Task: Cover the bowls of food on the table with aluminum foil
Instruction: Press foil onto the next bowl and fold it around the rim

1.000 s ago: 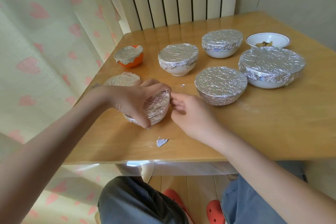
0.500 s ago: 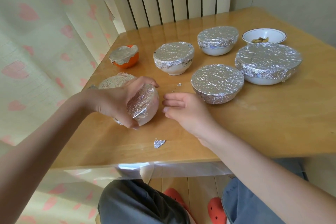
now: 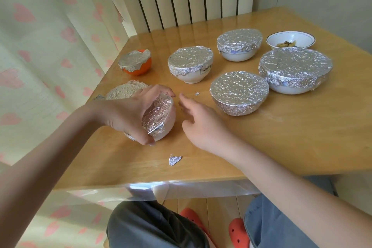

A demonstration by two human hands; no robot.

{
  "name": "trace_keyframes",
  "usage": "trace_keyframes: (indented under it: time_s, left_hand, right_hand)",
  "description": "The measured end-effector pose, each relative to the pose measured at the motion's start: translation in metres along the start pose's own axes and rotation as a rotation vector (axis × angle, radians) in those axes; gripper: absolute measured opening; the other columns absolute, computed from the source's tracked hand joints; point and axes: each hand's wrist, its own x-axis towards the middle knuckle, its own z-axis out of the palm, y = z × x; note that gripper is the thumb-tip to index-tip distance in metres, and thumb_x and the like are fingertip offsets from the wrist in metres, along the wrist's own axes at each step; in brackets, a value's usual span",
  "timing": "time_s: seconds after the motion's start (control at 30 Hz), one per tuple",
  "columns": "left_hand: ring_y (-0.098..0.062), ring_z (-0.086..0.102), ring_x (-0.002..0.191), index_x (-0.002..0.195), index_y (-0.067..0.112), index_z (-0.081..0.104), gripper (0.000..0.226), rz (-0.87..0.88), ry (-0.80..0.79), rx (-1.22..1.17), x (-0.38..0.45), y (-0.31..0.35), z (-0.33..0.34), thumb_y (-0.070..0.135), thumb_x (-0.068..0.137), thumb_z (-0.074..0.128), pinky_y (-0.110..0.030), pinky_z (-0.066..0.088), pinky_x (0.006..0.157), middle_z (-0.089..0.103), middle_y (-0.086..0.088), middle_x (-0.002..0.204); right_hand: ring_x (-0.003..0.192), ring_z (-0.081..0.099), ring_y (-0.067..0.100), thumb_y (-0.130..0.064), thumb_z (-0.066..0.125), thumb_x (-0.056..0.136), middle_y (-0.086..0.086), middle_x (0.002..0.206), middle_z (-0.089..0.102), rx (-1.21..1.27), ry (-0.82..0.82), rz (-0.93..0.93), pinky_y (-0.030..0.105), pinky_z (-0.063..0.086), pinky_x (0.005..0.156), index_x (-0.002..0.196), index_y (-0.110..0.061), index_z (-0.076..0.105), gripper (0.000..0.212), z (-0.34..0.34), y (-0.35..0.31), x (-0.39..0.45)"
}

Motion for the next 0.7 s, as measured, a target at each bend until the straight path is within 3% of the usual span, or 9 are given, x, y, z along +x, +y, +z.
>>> trace_keyframes:
  time_s: [0.07, 0.2, 0.33, 0.47, 0.57, 0.63, 0.7]
  left_hand:
    - [0.011, 0.044, 0.103, 0.123, 0.062, 0.009, 0.112, -0.037, 0.011, 0.024, 0.000, 0.001, 0.001, 0.026, 0.055, 0.089, -0.013, 0.042, 0.069, 0.033, 0.019, 0.122]
    - [-0.001, 0.049, 0.106, 0.124, 0.060, 0.005, 0.112, -0.080, 0.048, 0.051, -0.002, 0.005, 0.001, 0.041, 0.046, 0.082, -0.014, 0.043, 0.077, 0.031, 0.008, 0.130]
    - [-0.020, 0.048, 0.114, 0.125, 0.059, 0.003, 0.115, -0.110, 0.045, 0.136, 0.000, 0.012, 0.003, 0.045, 0.043, 0.083, -0.033, 0.047, 0.095, 0.030, -0.001, 0.133]
    - [-0.020, 0.045, 0.114, 0.132, 0.052, -0.004, 0.121, -0.129, 0.034, 0.164, 0.004, 0.016, 0.003, 0.036, 0.056, 0.089, -0.027, 0.041, 0.093, 0.025, 0.000, 0.140]
    - [-0.019, 0.035, 0.121, 0.137, 0.047, -0.005, 0.120, -0.154, 0.030, 0.211, 0.007, 0.023, 0.002, 0.035, 0.063, 0.088, -0.035, 0.040, 0.103, 0.027, 0.001, 0.139]
    - [-0.018, 0.031, 0.122, 0.141, 0.042, -0.005, 0.119, -0.182, 0.015, 0.284, 0.010, 0.031, 0.001, 0.040, 0.065, 0.086, -0.040, 0.039, 0.105, 0.028, 0.002, 0.135]
    - [-0.024, 0.034, 0.128, 0.146, 0.041, -0.005, 0.121, -0.228, -0.002, 0.352, 0.014, 0.037, 0.001, 0.053, 0.064, 0.083, -0.041, 0.039, 0.103, 0.030, -0.001, 0.138]
  right_hand:
    - [0.121, 0.052, 0.013, -0.005, 0.039, 0.080, -0.006, 0.142, 0.048, 0.151, -0.091, 0.022, 0.033, 0.045, 0.100, 0.148, -0.030, 0.030, 0.073, 0.009, 0.001, 0.002]
    - [0.124, 0.048, 0.005, 0.014, 0.033, 0.081, -0.012, 0.133, 0.053, 0.431, -0.147, 0.103, 0.032, 0.040, 0.107, 0.141, -0.026, 0.041, 0.073, 0.005, 0.003, 0.008]
    - [0.129, 0.045, 0.011, 0.012, 0.032, 0.077, -0.007, 0.136, 0.053, 0.352, -0.083, 0.104, 0.032, 0.035, 0.109, 0.139, -0.025, 0.046, 0.073, 0.000, 0.000, 0.020]
    - [0.122, 0.051, 0.014, 0.006, 0.033, 0.078, -0.004, 0.128, 0.060, 0.283, -0.111, 0.084, 0.034, 0.041, 0.105, 0.138, -0.034, 0.045, 0.073, 0.002, -0.004, 0.022]
    - [0.119, 0.053, 0.019, -0.005, 0.038, 0.069, -0.003, 0.122, 0.063, 0.392, -0.146, 0.151, 0.040, 0.041, 0.105, 0.129, -0.031, 0.053, 0.067, 0.002, 0.001, 0.024]
    - [0.119, 0.053, 0.017, -0.009, 0.040, 0.066, -0.004, 0.124, 0.061, 0.459, -0.082, 0.225, 0.041, 0.040, 0.107, 0.127, -0.027, 0.054, 0.065, 0.005, 0.006, 0.016]
    - [0.125, 0.049, 0.013, -0.001, 0.042, 0.080, -0.004, 0.136, 0.053, 0.481, 0.005, 0.236, 0.038, 0.037, 0.109, 0.136, -0.024, 0.046, 0.061, 0.006, 0.009, 0.002]
